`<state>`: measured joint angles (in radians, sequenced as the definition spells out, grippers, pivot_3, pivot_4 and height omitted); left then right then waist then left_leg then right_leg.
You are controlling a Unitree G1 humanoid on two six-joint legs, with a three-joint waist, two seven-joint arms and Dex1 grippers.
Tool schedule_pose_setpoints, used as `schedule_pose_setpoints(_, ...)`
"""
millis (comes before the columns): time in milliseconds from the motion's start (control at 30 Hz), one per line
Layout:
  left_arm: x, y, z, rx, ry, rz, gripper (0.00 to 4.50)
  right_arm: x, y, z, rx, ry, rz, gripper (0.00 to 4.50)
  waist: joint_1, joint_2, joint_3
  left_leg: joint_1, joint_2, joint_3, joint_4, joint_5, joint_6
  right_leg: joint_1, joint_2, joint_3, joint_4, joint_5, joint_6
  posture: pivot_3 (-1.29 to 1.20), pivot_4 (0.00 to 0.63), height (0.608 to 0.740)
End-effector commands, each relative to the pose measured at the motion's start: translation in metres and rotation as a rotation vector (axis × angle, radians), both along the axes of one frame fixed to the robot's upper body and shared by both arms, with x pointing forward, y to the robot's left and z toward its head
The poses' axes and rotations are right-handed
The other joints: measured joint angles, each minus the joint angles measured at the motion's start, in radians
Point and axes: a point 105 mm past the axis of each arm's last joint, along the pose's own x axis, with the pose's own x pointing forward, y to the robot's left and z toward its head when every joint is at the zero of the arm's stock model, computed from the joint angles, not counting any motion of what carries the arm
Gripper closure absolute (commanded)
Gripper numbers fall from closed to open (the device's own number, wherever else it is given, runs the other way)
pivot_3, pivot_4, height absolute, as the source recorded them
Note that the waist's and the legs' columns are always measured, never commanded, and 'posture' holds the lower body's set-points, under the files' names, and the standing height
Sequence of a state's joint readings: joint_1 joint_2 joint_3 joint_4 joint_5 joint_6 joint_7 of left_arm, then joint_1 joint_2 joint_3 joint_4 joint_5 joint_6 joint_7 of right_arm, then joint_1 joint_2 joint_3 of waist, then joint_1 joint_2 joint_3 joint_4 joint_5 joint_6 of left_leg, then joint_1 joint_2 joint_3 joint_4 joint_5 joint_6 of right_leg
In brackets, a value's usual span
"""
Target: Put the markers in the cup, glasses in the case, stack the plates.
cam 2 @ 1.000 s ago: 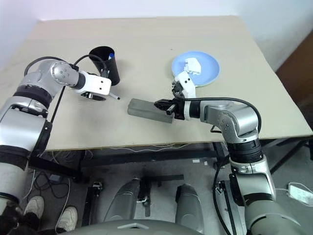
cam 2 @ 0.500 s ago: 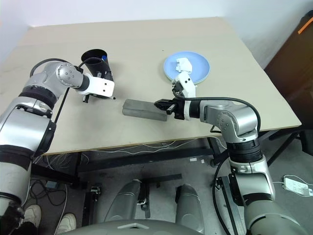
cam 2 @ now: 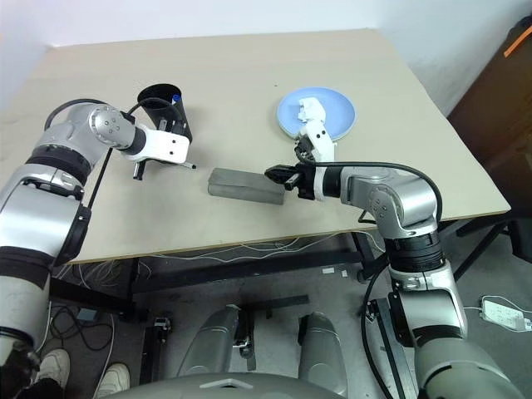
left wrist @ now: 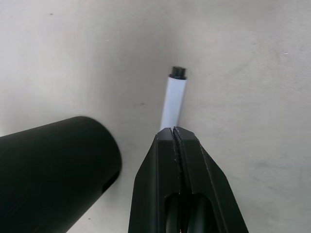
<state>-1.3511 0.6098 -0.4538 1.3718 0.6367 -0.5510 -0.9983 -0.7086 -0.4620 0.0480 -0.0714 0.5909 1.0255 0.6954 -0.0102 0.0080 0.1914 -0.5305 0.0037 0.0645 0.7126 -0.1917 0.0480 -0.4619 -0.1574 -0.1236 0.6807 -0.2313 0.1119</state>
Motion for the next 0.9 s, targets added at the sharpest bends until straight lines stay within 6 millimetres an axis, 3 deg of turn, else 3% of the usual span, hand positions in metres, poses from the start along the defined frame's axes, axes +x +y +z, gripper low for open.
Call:
schedule_pose_setpoints(33, 0.003, 0.000, 0.021, -0.036, -0.055, -0.003, 4.46, 0.001, 0.002, 0.015, 0.018, -0.058, 0.015, 4.50, 0.000, 0.000, 0.000, 0.000, 0.001, 0.001, 0.000, 0.000, 0.000, 0.000, 0.001, 0.001, 0.000, 0.000, 0.000, 0.00, 0.150, 0.707)
schedule_pose_setpoints(67, 0.002, 0.000, 0.023, -0.042, -0.048, 0.002, 4.46, 0.001, 0.002, 0.015, 0.018, -0.059, 0.016, 4.50, 0.000, 0.000, 0.000, 0.000, 0.002, 0.002, 0.000, 0.000, 0.000, 0.000, 0.001, 0.002, 0.000, 0.000, 0.000, 0.00, 0.150, 0.707)
schedule_pose_setpoints(167, 0.002, 0.003, 0.025, -0.033, -0.040, 0.014, 3.91, 0.002, 0.002, 0.015, 0.014, -0.060, 0.018, 4.50, -0.001, 0.000, 0.000, 0.000, 0.006, 0.006, 0.000, 0.000, 0.000, 0.000, 0.004, 0.004, 0.000, 0.001, -0.002, 0.00, 0.150, 0.707)
schedule_pose_setpoints(367, 0.004, 0.004, 0.020, -0.004, -0.058, 0.018, 2.00, 0.003, 0.001, 0.015, 0.010, -0.059, 0.017, 4.50, -0.001, 0.000, 0.000, 0.000, 0.009, 0.011, 0.000, 0.000, 0.000, -0.003, 0.005, 0.007, 0.000, 0.002, -0.004, 0.00, 0.150, 0.707)
schedule_pose_setpoints(900, 0.005, 0.000, 0.009, 0.028, 0.029, 0.086, 2.00, 0.004, -0.004, 0.012, 0.015, -0.022, -0.011, 4.50, 0.001, 0.000, 0.000, 0.000, 0.010, 0.014, -0.002, 0.000, 0.000, -0.005, 0.006, 0.009, -0.002, 0.002, -0.006, 0.00, 0.150, 0.707)
